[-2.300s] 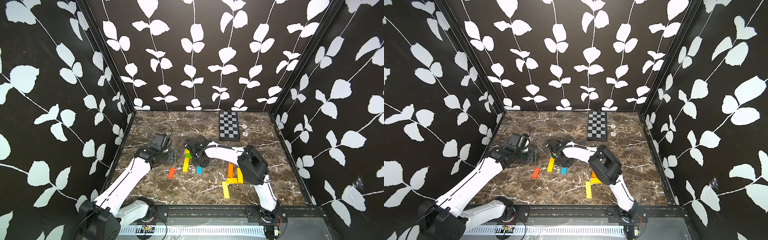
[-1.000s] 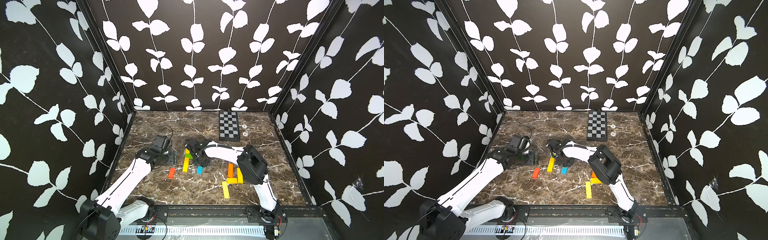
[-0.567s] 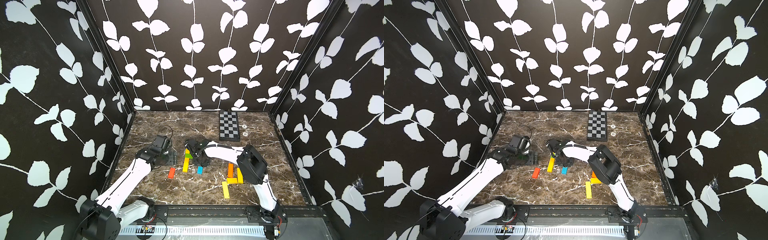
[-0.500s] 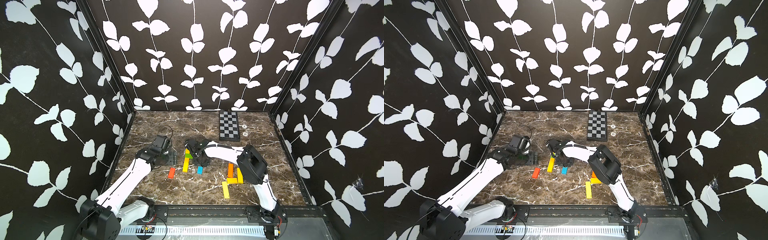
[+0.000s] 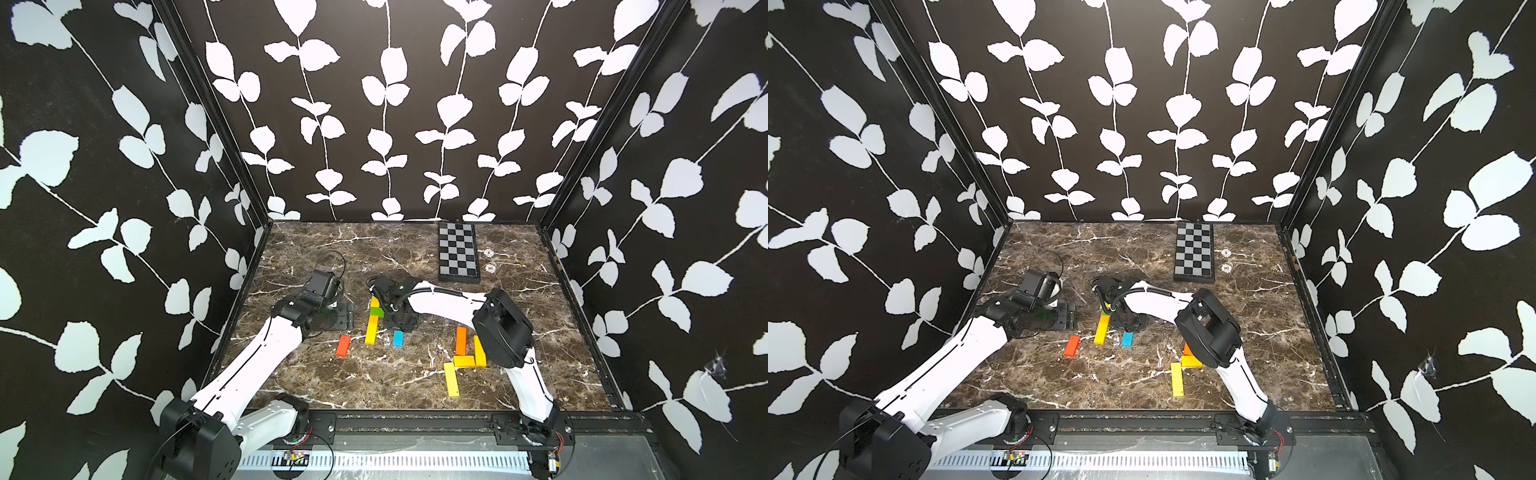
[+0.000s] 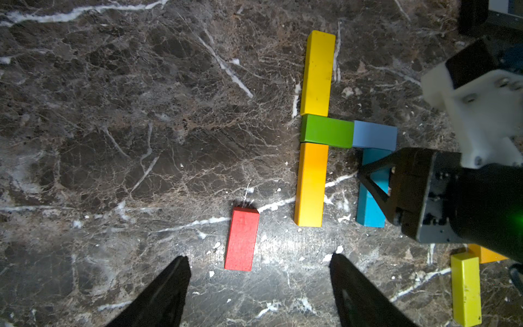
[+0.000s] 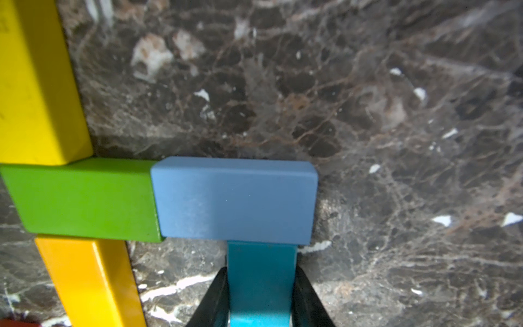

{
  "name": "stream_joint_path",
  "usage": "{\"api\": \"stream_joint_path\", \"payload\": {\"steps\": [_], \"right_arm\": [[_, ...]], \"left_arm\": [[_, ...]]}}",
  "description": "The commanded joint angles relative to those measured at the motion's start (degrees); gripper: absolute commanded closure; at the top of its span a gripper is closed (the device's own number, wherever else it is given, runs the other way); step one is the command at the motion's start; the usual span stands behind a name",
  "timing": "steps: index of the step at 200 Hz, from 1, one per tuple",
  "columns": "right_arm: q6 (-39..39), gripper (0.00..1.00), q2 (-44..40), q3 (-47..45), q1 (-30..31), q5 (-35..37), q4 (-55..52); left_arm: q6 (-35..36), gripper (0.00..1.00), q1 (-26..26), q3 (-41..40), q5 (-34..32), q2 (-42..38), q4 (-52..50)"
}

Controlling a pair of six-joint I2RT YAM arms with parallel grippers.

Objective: Assemble the letter h with building blocks
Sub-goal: Assemble the building block at the center of the board.

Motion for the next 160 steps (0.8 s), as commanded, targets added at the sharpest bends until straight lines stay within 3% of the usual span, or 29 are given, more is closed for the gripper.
{"api": "stream_joint_path", "payload": {"steps": [1,12,32,41,110,122,142,160], "right_arm": [[2.9,0.65,1.5,-2.0,-0.1,0.3,0.0],[3.0,0.63,1.2,-2.1,-0.1,0.6,-0.1],[2.5,0.39,0.9,-1.9,-0.2,0.8,-1.2],[2.4,0.36,0.4,-2.2,-0.2,1.0,-1.0],[1.5,0.35,-2.0,-3.1,-0.3,2.0,-0.1],[1.6,0.38,-2.1,-3.1,-0.3,2.3,-0.3],[1.8,0.54,-1.6,-3.2,-0.3,2.1,-0.3],[1.7,0.57,-1.0,-3.4,-0.3,1.7,-0.4]], "left_arm": [[0.9,0.2,0.4,0.2,0.4,0.3,0.7],[0.8,0.2,0.4,0.1,0.5,0.5,0.7],[0.8,0.2,0.4,0.1,1.0,0.5,0.8],[0.7,0.2,0.4,0.1,0.9,0.4,0.8],[0.1,0.2,0.4,-0.4,0.8,0.0,0.9],[-0.1,0.2,0.4,-0.8,1.1,-0.4,1.2],[-0.5,0.2,0.5,-1.5,1.7,-0.6,1.6],[-0.6,0.2,0.4,-1.7,1.8,-0.6,1.5]]}}
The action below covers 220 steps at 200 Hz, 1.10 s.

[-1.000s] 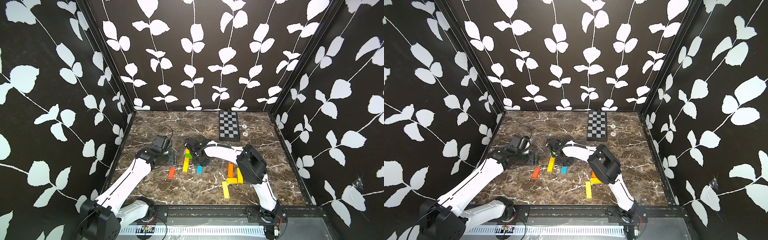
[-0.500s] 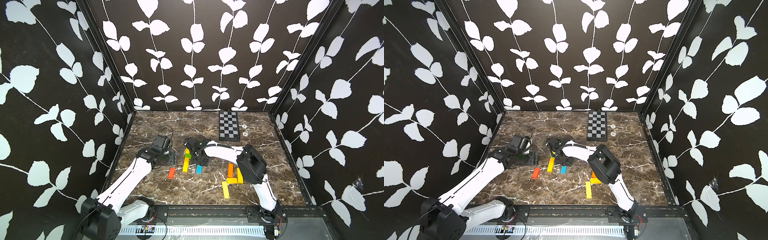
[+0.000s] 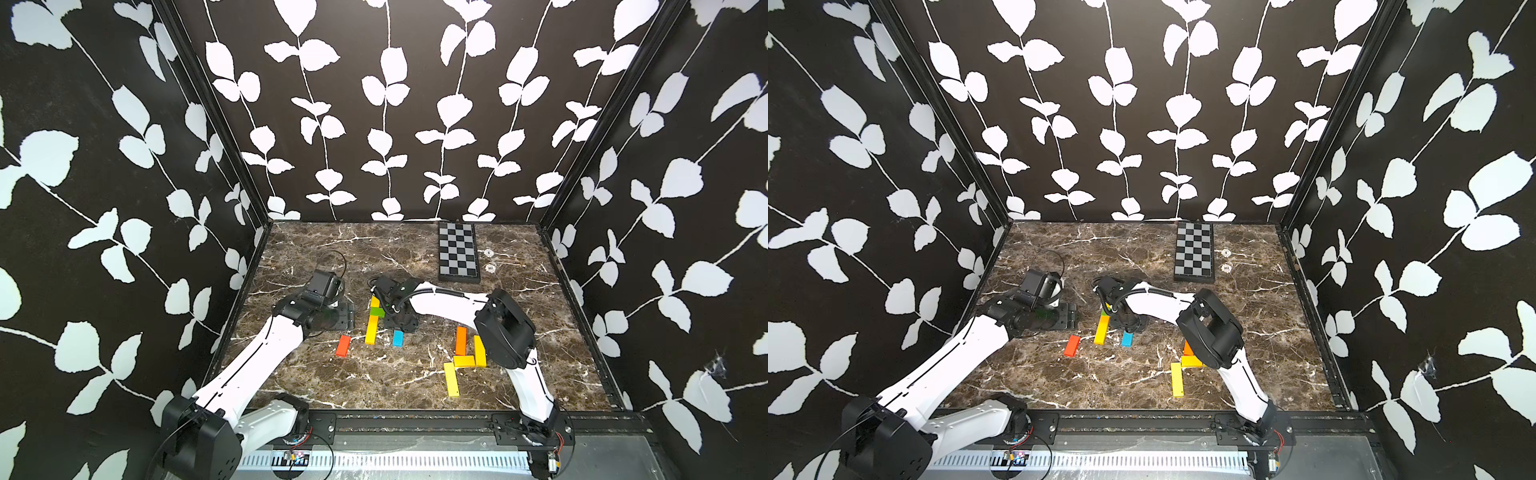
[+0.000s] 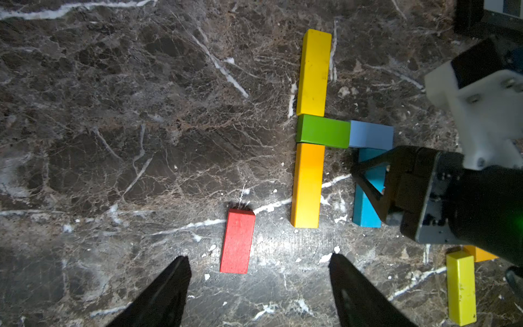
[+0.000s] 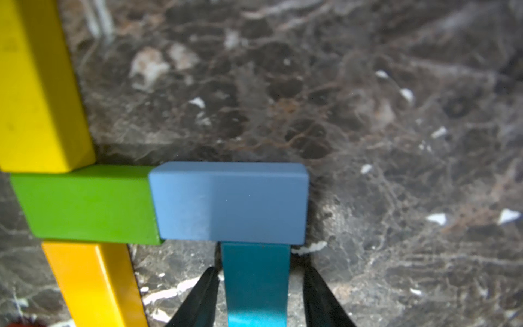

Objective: Assemble the letter h with building blocks
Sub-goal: Assemble the building block at the center of the board.

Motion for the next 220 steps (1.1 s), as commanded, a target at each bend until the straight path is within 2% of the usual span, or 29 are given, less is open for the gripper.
{"api": "stream_joint_path", "payload": {"steps": [1,47,114,171,220], "right_arm": [[1.1,0.57,0.2,-1.6,-0.2,0.1,-2.0],[0.4,0.66,0.7,-1.1,-0.2,0.7,-2.9],[-2.9,0.66,2.3,1.1,-0.4,1.1,-4.9],[-2.9,0.48,0.7,0.1,-0.4,0.3,-3.5],[-6.6,0.31,-7.7,0.2,-0.3,2.4,-1.3]], "left_arm": [[-0.3,0.21,0.4,-1.4,0.7,-1.3,0.6],[-0.3,0.21,0.4,-1.6,0.4,-1.8,0.5],[-0.4,0.21,0.4,-1.8,0.5,-1.8,0.5],[-0.3,0.21,0.4,-1.5,0.5,-2.1,-0.1],[-1.6,0.19,0.4,1.5,-2.6,-6.3,-3.2]]}}
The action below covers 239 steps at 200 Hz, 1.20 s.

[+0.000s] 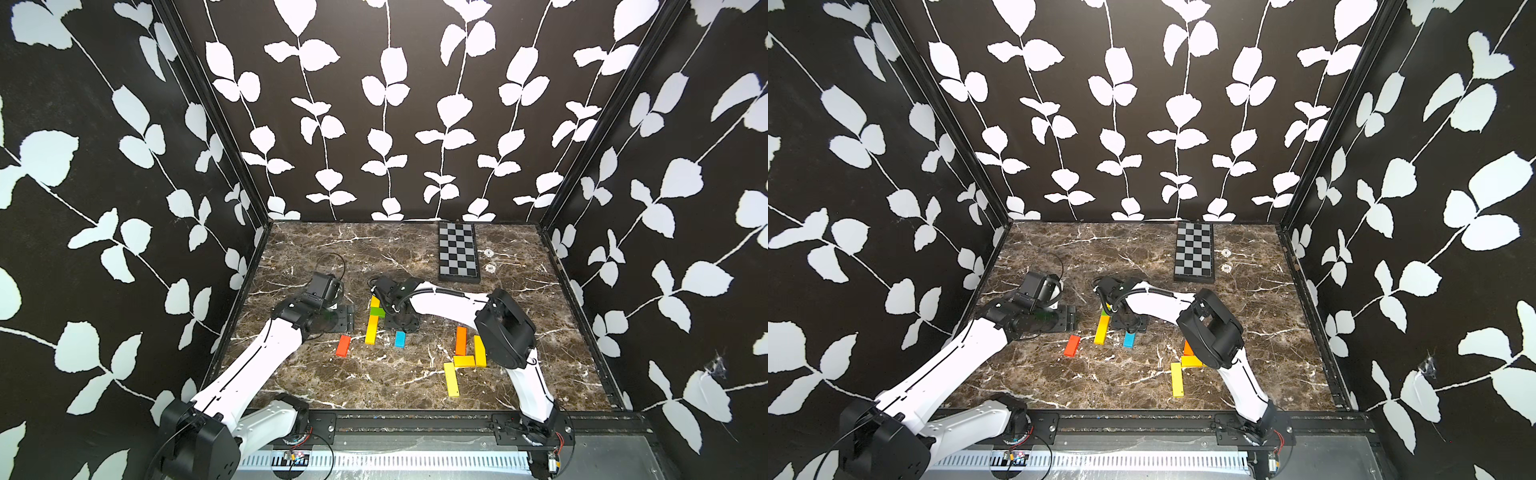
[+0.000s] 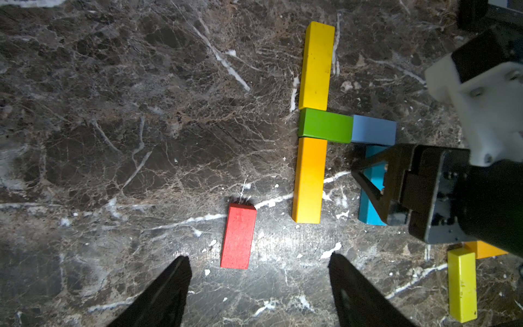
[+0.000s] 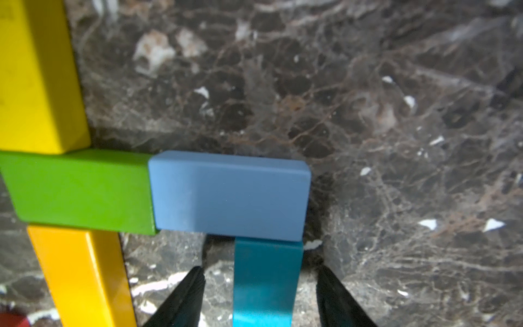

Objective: Assemble the letter h with building blocks
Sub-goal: Assemble the building block at the center of the board, then pick up the building block from the center of the board.

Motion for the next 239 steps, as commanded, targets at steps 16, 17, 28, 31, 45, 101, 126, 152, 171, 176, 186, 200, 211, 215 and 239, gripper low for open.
{"api": "stream_joint_path", "payload": {"steps": [16,17,28,31,45,101,126,152,171,176,186,200,211,215,239], "right_arm": [[-4.7,0.25,-10.4,0.2,-0.1,2.4,-0.1],[-4.9,0.25,-10.6,0.2,-0.1,2.5,-0.2],[-6.7,0.21,-13.3,-0.1,0.0,3.0,-0.5],[-7.1,0.2,-14.1,-0.3,0.0,3.3,-0.7],[-7.7,0.19,-18.6,-2.1,0.0,5.9,-3.4],[-6.1,0.19,-36.4,-24.7,-6.7,9.9,-7.7],[-7.9,0.25,-42.3,-34.2,-14.7,4.3,-4.5],[-13.5,0.36,-41.6,-38.5,-20.4,-2.3,-1.4],[-16.6,0.36,-38.9,-38.0,-21.0,-3.2,-0.6],[-17.3,0.36,-37.9,-37.6,-21.0,-4.1,0.1],[-17.6,0.36,-36.4,-37.3,-21.0,-5.5,1.8],[-17.3,0.37,-33.7,-36.5,-21.0,-6.9,3.2],[-16.6,0.41,-31.6,-35.9,-20.9,-7.0,3.4],[-16.1,0.42,-31.0,-35.8,-20.9,-6.9,3.2],[-14.3,0.44,-28.0,-37.2,-20.2,-8.2,5.8]], "left_arm": [[-2.0,0.07,0.4,3.9,-5.6,-7.9,-3.6],[-2.0,0.04,0.3,4.0,-6.0,-8.1,-3.7],[-2.4,0.01,0.4,4.7,-9.2,-10.6,-3.6],[-2.3,0.01,0.4,4.8,-10.1,-11.2,-3.4],[-2.1,0.01,0.5,5.6,-13.7,-13.0,-2.8],[1.1,0.01,1.2,9.3,-11.5,-9.7,-0.6],[-0.3,0.04,1.5,9.8,-8.7,-6.2,-1.2],[-1.6,0.09,1.5,9.5,-5.0,-2.8,-0.7],[-1.7,0.09,1.5,9.5,-3.2,-1.3,-0.9],[-1.8,0.09,1.5,9.5,-3.1,-1.2,-1.2],[-1.7,0.09,1.5,9.5,-3.0,-0.8,-1.6],[-1.2,0.09,1.5,9.5,-3.4,-0.6,-2.3],[-1.1,0.09,1.5,9.8,-3.9,-0.4,-2.8],[-0.9,0.09,1.5,9.9,-4.0,-0.3,-2.9],[-0.5,0.1,1.5,10.2,-5.1,0.3,-3.8]]}}
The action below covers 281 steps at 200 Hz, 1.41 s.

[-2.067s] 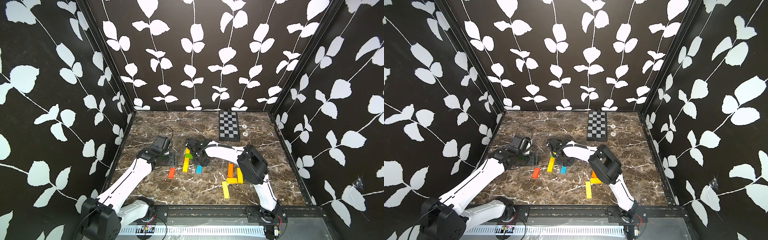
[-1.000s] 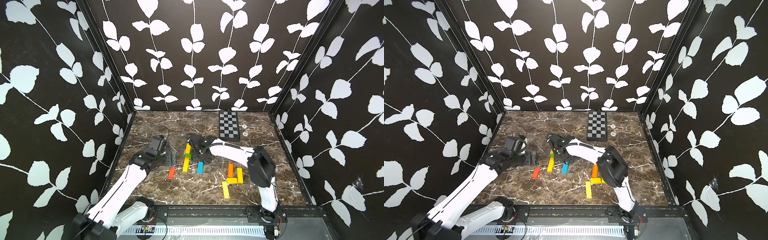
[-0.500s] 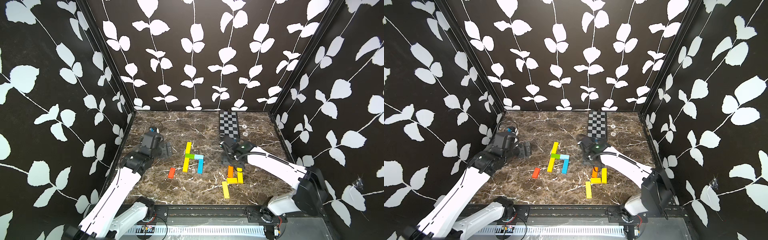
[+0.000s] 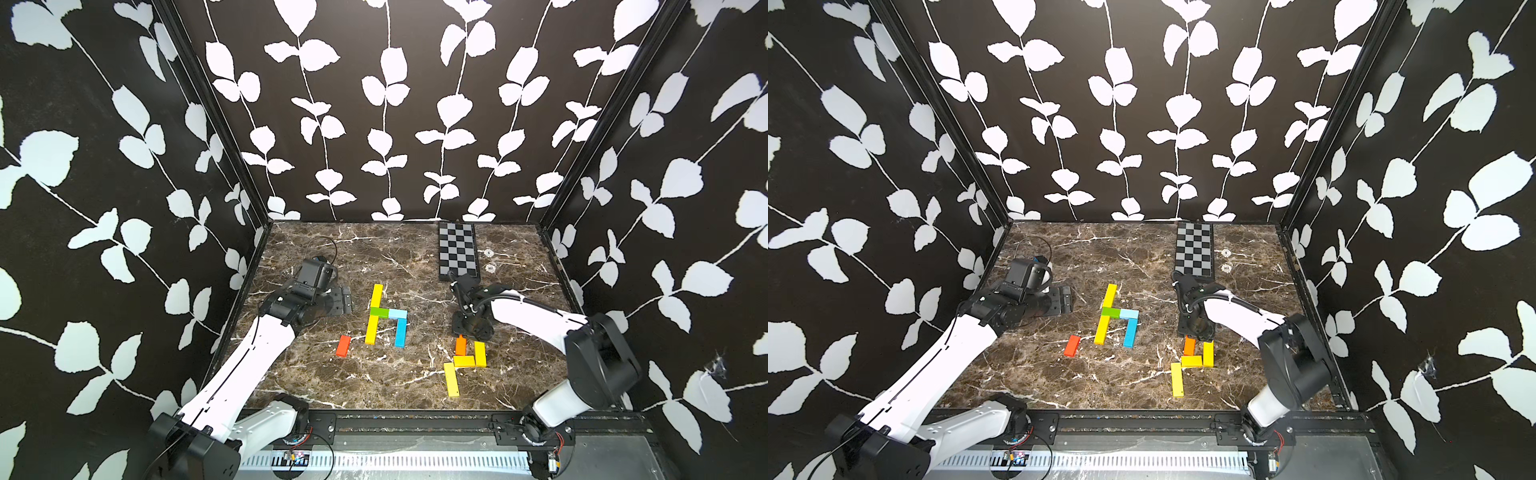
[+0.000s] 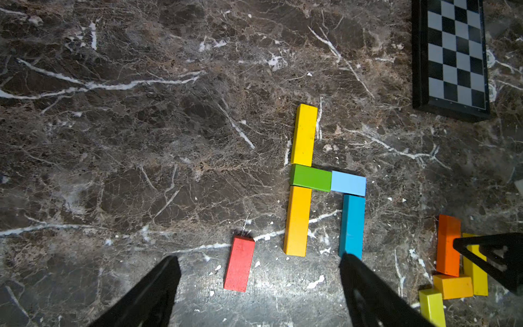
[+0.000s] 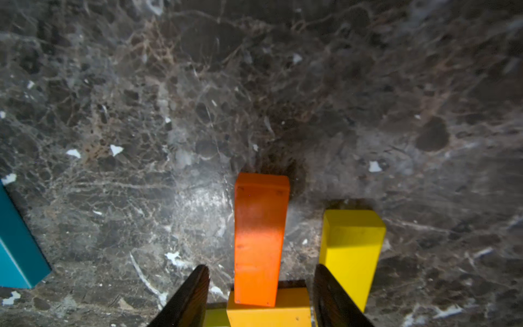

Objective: Assemble the letter h with building blocks
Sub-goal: Pick up the building block from the center of the board, then place the building block at the center of the board.

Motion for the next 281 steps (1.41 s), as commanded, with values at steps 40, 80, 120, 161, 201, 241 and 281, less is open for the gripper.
{"api": "stream_joint_path", "payload": {"steps": [40,80,120,161,201,241,281], "right_arm": [[0.4,0.68,6.4,1.1,2.2,-1.1,1.5],[-3.1,0.96,9.4,12.1,2.3,1.6,-3.3],[-6.0,0.94,20.5,33.5,2.6,3.2,-11.3],[-4.4,0.95,27.6,41.4,3.4,5.4,-12.6],[-5.5,0.95,31.8,44.2,3.5,5.0,-13.2],[-3.5,0.94,32.7,42.9,3.6,4.0,-10.5],[-2.7,0.93,35.4,45.9,4.2,3.8,-10.5]], "left_arm": [[0.2,0.12,0.4,-0.1,-1.3,0.5,-1.7],[-1.5,0.15,0.5,-1.7,-0.2,1.1,-1.6],[-1.5,0.15,0.9,-2.9,-0.1,-0.1,-0.7],[-2.5,0.16,1.1,-5.8,1.4,-0.3,0.5],[-2.5,0.17,1.1,-8.1,2.6,-0.3,2.1],[-2.2,0.18,1.1,-7.6,3.1,1.6,2.5],[-2.7,0.18,1.1,-8.3,3.9,2.5,3.2]]}}
